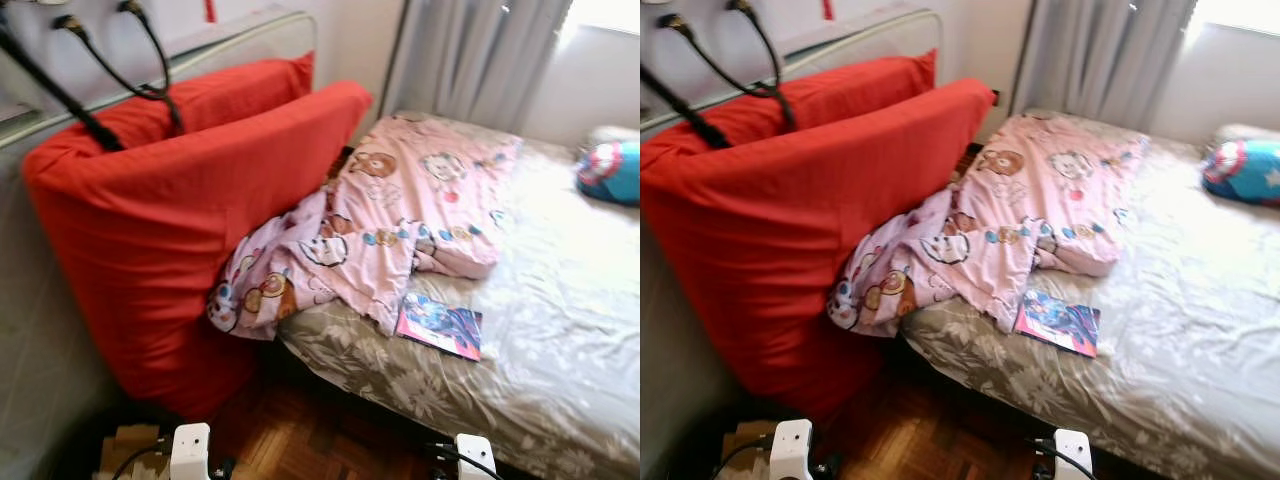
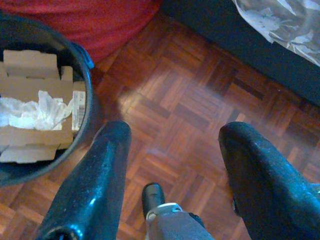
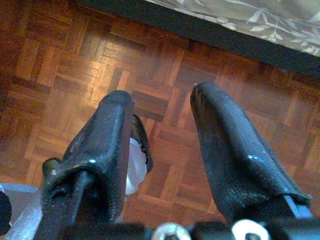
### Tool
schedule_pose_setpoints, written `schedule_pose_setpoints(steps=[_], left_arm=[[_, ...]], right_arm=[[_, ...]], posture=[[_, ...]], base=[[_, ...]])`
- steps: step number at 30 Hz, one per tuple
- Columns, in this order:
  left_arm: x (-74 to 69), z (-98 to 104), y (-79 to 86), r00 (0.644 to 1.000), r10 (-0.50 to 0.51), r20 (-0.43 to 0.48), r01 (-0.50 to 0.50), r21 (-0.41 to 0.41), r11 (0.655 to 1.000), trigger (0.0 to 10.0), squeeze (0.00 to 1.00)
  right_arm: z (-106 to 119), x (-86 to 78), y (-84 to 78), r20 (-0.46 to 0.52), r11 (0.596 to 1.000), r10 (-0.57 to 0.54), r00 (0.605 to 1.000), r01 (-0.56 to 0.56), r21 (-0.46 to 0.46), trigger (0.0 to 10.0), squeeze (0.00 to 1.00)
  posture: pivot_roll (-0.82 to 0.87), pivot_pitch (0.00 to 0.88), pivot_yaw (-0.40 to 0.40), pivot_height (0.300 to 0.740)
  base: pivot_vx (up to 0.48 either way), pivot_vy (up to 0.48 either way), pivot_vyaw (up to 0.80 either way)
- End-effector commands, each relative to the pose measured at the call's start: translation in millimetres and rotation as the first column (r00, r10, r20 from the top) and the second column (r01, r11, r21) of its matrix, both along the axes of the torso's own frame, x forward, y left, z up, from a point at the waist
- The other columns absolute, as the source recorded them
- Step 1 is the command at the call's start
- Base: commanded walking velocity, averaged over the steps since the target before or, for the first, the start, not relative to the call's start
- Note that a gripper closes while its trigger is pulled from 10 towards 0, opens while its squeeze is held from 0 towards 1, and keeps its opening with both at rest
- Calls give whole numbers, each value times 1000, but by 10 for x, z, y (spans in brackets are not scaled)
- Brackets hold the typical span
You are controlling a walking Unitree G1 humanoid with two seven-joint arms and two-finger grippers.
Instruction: Clean up the room
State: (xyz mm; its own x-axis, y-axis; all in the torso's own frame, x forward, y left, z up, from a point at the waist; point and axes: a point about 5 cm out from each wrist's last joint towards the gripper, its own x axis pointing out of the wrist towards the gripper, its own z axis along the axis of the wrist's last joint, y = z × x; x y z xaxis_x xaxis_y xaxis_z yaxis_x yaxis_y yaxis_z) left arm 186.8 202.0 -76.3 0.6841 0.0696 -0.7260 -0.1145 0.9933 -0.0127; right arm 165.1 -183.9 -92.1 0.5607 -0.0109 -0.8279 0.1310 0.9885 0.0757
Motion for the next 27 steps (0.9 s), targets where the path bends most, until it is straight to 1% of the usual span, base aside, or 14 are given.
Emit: schedule_pose_setpoints(steps=[1, 4, 5, 11, 15, 21, 27], left_arm=[[-302, -121, 223, 986, 34, -161, -27, 42, 999, 10000, 0], [-358, -147, 212, 983, 17, -183, -6, 60, 998, 10000, 0], [-375, -156, 196, 983, 26, -182, -19, 41, 999, 10000, 0], [-453, -189, 162, 981, 9, -193, -1, 41, 999, 10000, 0], [-474, -196, 156, 980, -4, -199, 12, 42, 999, 10000, 0], [-545, -222, 134, 976, -44, -213, 52, 36, 998, 10000, 0], [-609, -227, 184, 978, -23, -208, 30, 34, 999, 10000, 0]], right_arm=[[3, -60, -205, -48, 997, -17, 999, 20, 79, 10000, 0], [-17, -114, -212, -59, 997, -19, 998, 23, 71, 10000, 0], [-22, -129, -215, -61, 997, -18, 998, 22, 69, 10000, 0], [-47, -206, -230, -70, 998, -13, 997, 17, 57, 10000, 0], [-53, -226, -232, -70, 998, -20, 997, 24, 56, 10000, 0], [-71, -295, -240, -56, 995, -74, 996, 77, 66, 10000, 0], [-93, -349, -202, -55, 994, -85, 995, 89, 65, 10000, 0]], posture=[[117, 0, -71, 740], [115, 0, -72, 740], [116, 0, -75, 740], [112, 0, -80, 740], [101, 0, -75, 740], [70, 0, -52, 740], [81, 0, -41, 740]], base=[[0, 0, -663], [0, -474, -663], [0, 0, -669], [0, 0, -663], [0, 0, -653], [0, 0, 0], [0, 0, 0]])
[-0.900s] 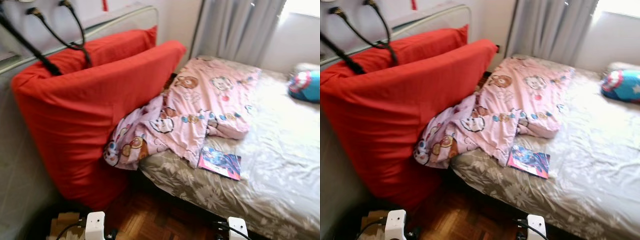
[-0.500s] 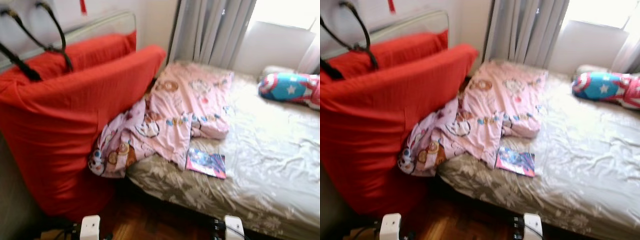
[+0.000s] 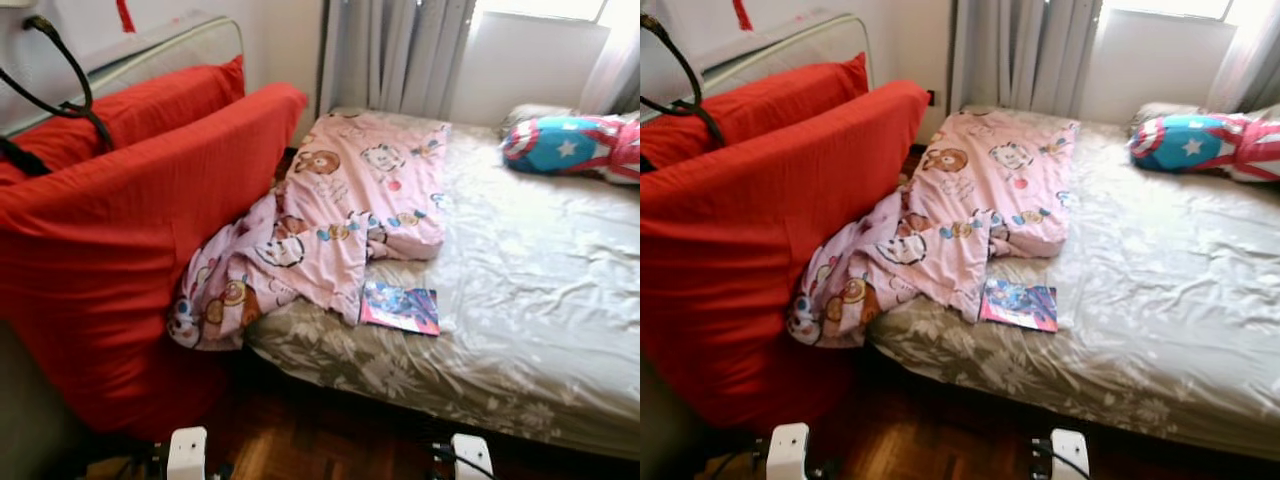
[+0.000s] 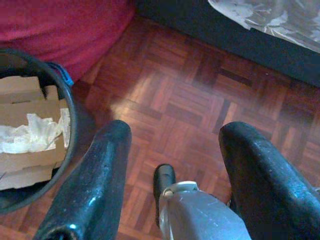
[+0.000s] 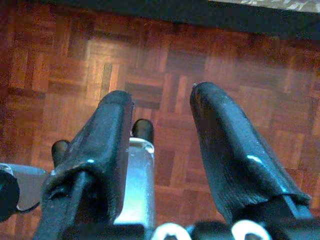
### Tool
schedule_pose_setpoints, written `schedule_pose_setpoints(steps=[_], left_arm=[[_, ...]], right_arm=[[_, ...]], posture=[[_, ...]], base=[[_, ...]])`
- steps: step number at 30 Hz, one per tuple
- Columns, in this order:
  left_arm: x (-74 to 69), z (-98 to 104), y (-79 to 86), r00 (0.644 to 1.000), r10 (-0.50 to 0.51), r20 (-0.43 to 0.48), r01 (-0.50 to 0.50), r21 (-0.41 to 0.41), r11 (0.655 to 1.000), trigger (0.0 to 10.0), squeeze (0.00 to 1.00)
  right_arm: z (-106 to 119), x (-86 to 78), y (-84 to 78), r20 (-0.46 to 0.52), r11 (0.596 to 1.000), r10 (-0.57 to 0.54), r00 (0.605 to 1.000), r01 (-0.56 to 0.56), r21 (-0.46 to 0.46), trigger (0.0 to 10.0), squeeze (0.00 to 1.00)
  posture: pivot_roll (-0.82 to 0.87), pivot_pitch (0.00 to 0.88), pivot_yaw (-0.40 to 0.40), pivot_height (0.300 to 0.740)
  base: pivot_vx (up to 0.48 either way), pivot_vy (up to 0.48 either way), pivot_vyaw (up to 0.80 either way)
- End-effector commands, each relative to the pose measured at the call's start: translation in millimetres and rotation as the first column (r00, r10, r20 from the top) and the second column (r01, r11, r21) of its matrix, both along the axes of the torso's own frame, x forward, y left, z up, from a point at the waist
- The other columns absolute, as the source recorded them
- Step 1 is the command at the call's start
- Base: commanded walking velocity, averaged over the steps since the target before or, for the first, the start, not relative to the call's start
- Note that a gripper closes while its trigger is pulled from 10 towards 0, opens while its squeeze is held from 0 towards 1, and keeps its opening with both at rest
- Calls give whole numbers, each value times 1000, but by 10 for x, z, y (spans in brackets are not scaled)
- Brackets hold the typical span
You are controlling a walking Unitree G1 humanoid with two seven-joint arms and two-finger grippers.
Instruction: Clean up the room
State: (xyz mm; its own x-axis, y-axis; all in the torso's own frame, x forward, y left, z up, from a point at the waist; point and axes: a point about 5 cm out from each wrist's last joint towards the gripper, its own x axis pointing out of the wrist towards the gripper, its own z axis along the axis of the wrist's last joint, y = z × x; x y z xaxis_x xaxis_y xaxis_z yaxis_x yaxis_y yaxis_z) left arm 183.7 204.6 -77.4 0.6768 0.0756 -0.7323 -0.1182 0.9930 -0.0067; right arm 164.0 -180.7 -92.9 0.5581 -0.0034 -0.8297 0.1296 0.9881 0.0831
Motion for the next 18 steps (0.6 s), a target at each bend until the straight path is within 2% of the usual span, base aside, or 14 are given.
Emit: schedule_pose_setpoints(steps=[1, 5, 8, 14, 18], left_arm=[[-589, -217, 165, 980, -22, -198, 28, 28, 999, 10000, 0], [-682, -233, 201, 980, 32, -195, -31, 8, 999, 10000, 0], [-736, -244, 206, 978, 9, -206, -8, 6, 1000, 10000, 0], [-807, -263, 170, 971, -84, -223, 85, -5, 996, 10000, 0], [-853, -280, 129, 974, -53, -218, 49, -26, 998, 10000, 0]], right_arm=[[-88, -346, -228, -53, 994, -86, 995, 89, 58, 10000, 0], [-111, -412, -200, -69, 999, -16, 997, 18, 33, 10000, 0], [-123, -458, -194, -77, 1000, 16, 997, -14, 25, 10000, 0], [-148, -564, -224, -96, 999, -34, 995, 36, 20, 10000, 0], [-154, -611, -265, -104, 998, -53, 993, 56, 22, 10000, 0]], posture=[[84, 0, -40, 740], [93, 0, -30, 740], [87, 0, -20, 740], [84, 0, -54, 740], [97, 0, -74, 740]], base=[[0, 0, 0], [0, 0, 0], [0, 0, 0], [0, 0, 0], [0, 0, 0]])
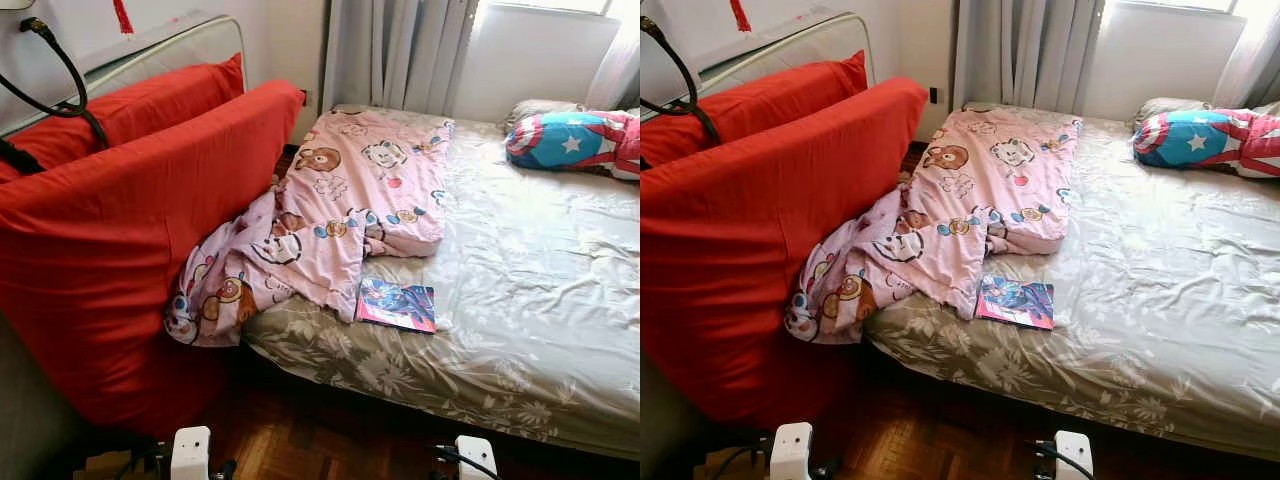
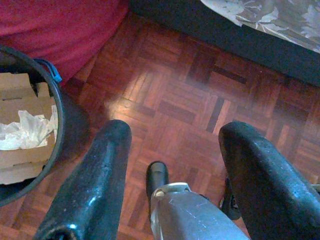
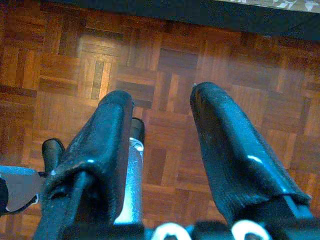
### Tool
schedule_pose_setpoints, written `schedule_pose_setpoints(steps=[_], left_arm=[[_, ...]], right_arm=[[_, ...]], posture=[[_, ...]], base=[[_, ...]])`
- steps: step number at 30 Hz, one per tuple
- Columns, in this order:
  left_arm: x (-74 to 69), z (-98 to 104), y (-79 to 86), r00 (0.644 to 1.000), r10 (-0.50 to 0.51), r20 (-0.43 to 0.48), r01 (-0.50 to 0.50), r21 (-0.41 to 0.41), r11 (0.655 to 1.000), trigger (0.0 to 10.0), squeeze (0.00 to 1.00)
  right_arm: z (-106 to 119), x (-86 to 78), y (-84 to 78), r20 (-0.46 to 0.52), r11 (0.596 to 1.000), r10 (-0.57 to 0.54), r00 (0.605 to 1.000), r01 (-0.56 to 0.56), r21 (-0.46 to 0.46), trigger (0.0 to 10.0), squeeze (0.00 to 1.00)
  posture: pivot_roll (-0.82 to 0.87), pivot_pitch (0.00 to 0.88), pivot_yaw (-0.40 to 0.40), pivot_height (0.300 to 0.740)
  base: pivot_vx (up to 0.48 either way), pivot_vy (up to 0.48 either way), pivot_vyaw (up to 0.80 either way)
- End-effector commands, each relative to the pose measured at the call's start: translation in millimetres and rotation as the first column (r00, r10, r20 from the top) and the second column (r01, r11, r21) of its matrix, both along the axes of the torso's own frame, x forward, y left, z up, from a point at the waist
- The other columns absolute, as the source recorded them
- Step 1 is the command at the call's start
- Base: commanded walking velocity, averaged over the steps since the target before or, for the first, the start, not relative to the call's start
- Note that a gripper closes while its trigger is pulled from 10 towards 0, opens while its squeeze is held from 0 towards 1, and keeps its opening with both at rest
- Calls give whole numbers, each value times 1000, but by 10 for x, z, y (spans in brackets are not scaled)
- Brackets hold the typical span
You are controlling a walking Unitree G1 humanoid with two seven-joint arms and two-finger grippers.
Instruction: Clean up the room
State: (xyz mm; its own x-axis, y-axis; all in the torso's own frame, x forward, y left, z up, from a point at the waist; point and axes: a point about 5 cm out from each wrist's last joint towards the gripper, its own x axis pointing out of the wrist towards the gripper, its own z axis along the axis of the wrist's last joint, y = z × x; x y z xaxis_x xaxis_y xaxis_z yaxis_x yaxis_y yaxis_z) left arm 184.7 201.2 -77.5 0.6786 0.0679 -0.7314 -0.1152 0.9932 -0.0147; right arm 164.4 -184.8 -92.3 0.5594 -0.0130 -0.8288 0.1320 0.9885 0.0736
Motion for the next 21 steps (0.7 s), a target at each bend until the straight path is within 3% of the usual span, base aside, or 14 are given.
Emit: schedule_pose_setpoints(steps=[1, 4, 21], left_arm=[[-885, -288, 145, 976, -5, -217, -2, -34, 999, 10000, 0], [-902, -294, 137, 976, 34, -213, -43, -41, 998, 10000, 0], [-902, -294, 137, 976, 34, -213, -43, -41, 998, 10000, 0]], right_arm=[[-160, -630, -245, -108, 997, -64, 992, 68, 30, 10000, 0], [-159, -638, -261, -108, 997, -69, 992, 73, 28, 10000, 0], [-159, -638, -261, -108, 997, -69, 992, 73, 28, 10000, 0]], posture=[[94, 0, -77, 740], [88, 0, -74, 740], [88, 0, -74, 740]], base=[[0, 0, 0], [0, 0, 0], [0, 0, 0]])
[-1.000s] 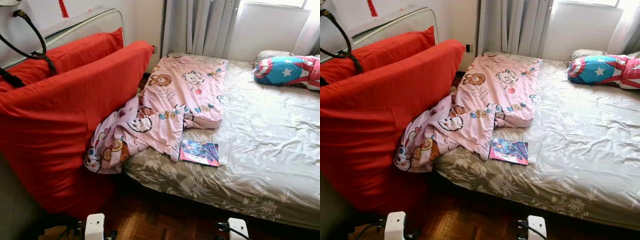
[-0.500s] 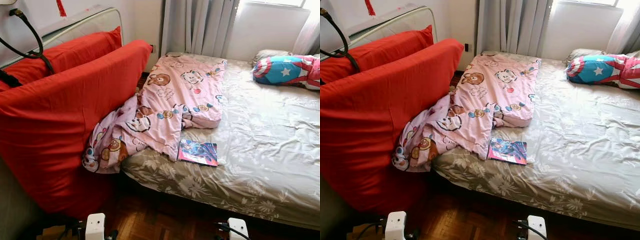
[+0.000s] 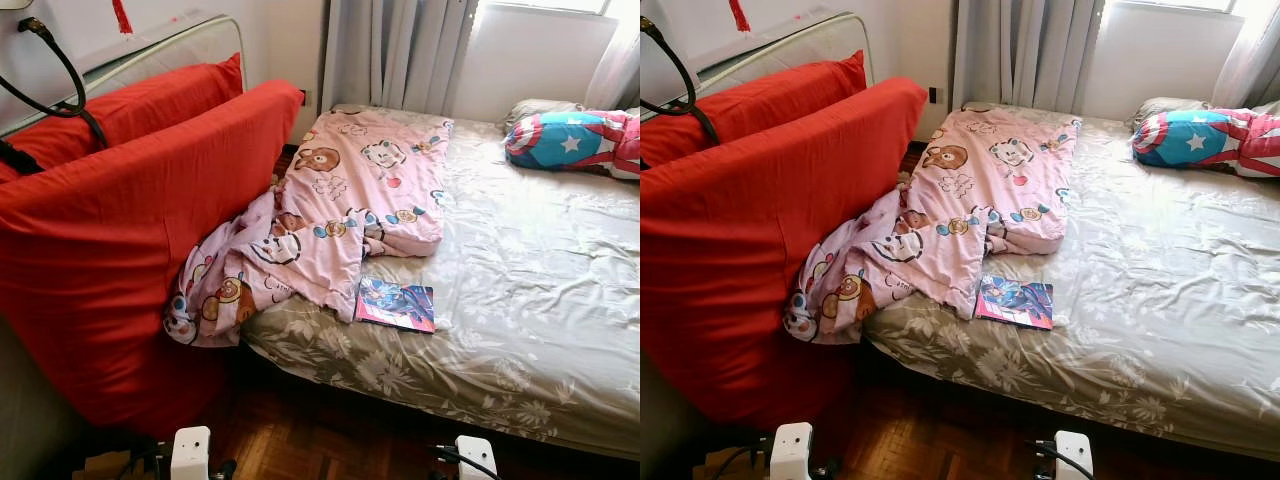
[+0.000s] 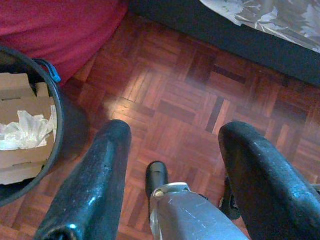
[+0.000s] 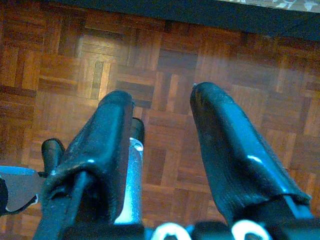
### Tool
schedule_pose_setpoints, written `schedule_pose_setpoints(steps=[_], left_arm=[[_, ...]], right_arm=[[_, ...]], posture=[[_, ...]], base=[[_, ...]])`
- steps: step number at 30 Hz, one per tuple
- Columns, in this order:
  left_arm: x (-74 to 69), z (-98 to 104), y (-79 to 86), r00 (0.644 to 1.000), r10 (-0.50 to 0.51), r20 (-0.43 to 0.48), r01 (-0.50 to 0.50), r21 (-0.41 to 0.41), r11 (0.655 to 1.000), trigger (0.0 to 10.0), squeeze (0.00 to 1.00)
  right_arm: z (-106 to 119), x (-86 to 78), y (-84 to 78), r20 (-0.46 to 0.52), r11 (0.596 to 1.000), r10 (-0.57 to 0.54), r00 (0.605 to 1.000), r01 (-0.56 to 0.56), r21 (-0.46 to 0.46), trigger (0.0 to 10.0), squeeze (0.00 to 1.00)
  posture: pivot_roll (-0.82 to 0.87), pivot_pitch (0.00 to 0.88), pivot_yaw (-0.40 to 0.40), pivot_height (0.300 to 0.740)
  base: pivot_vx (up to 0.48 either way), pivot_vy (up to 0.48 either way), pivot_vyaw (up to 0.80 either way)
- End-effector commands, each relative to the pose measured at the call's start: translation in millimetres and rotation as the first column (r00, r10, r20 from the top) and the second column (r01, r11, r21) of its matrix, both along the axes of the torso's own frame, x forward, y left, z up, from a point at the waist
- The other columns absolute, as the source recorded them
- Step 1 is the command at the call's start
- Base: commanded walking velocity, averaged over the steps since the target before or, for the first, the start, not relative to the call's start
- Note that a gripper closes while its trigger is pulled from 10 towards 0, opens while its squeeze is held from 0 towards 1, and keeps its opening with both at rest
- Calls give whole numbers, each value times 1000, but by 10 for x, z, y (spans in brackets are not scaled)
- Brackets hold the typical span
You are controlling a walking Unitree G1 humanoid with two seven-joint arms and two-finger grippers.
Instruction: Clean up the room
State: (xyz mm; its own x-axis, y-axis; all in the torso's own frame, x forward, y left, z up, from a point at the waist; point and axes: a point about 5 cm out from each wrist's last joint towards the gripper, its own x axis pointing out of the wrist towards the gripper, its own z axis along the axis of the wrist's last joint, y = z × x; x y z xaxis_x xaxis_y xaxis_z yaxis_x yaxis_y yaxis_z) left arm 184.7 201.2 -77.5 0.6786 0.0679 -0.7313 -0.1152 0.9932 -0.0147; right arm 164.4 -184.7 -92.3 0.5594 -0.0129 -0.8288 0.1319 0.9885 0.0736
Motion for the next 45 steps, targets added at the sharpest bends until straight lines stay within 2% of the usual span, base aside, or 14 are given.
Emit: schedule_pose_setpoints(steps=[1, 13, 14, 17, 27, 32, 37, 41, 43, 44, 45], left_arm=[[-902, -294, 137, 976, 34, -213, -43, -41, 998, 10000, 0], [-906, -295, 134, 976, 46, -212, -56, -42, 998, 10000, 0], [-949, -296, 167, 975, 59, -212, -69, -37, 997, 10000, 0], [-1012, -295, 220, 974, 71, -213, -79, -30, 996, 10000, 0], [-1006, -281, 233, 979, 83, -184, -93, -45, 995, 10000, 0], [-965, -257, 233, 987, 80, -139, -87, -45, 995, 10000, 0], [-871, -184, 231, 996, 90, -8, -91, -43, 995, 10000, 0], [-839, -157, 231, 996, 82, 34, -80, -47, 996, 10000, 0], [35, 188, 279, 971, 29, 238, -26, -19, 999, 10000, 0], [326, 369, 287, 947, 6, 320, -5, -3, 1000, 10000, 0], [521, 540, 300, 913, -28, 406, 21, 20, 1000, 10000, 0]], right_arm=[[-159, -638, -261, -107, 997, -69, 992, 73, 28, 10000, 0], [-159, -642, -265, -108, 997, -73, 991, 76, 29, 10000, 0], [-173, -683, -232, -110, 994, -91, 990, 97, 46, 10000, 0], [-193, -744, -177, -113, 989, -118, 987, 127, 72, 10000, 0], [-192, -750, -175, -106, 987, -128, 986, 137, 83, 10000, 0], [-173, -714, -190, -67, 987, -136, 988, 141, 78, 10000, 0], [-104, -614, -227, 66, 982, -172, 983, 166, 85, 10000, 0], [-80, -580, -227, 107, 983, -171, 979, 161, 92, 10000, 0], [-68, -567, -228, 128, 983, -168, 977, 157, 91, 10000, 0], [66, -139, -205, 225, 988, -145, 963, 129, 86, 10000, 0], [343, 448, -164, 368, 992, -119, 922, 94, 85, 10000, 0]], posture=[[88, 0, -74, 740], [86, 0, -75, 740], [67, 0, -28, 740], [68, 0, -27, 740], [73, 0, -28, 740], [83, 0, -37, 740], [100, 0, -49, 740], [97, 0, -53, 740], [96, 0, -54, 740], [93, 0, -55, 740], [88, 0, -56, 740]], base=[[0, 0, 0], [0, 0, 0], [0, 0, 0], [0, 0, 0], [0, 0, 0], [0, 0, 0], [0, 0, 0], [0, 0, 0], [0, 0, 0], [0, 0, 0], [0, 0, 0]])
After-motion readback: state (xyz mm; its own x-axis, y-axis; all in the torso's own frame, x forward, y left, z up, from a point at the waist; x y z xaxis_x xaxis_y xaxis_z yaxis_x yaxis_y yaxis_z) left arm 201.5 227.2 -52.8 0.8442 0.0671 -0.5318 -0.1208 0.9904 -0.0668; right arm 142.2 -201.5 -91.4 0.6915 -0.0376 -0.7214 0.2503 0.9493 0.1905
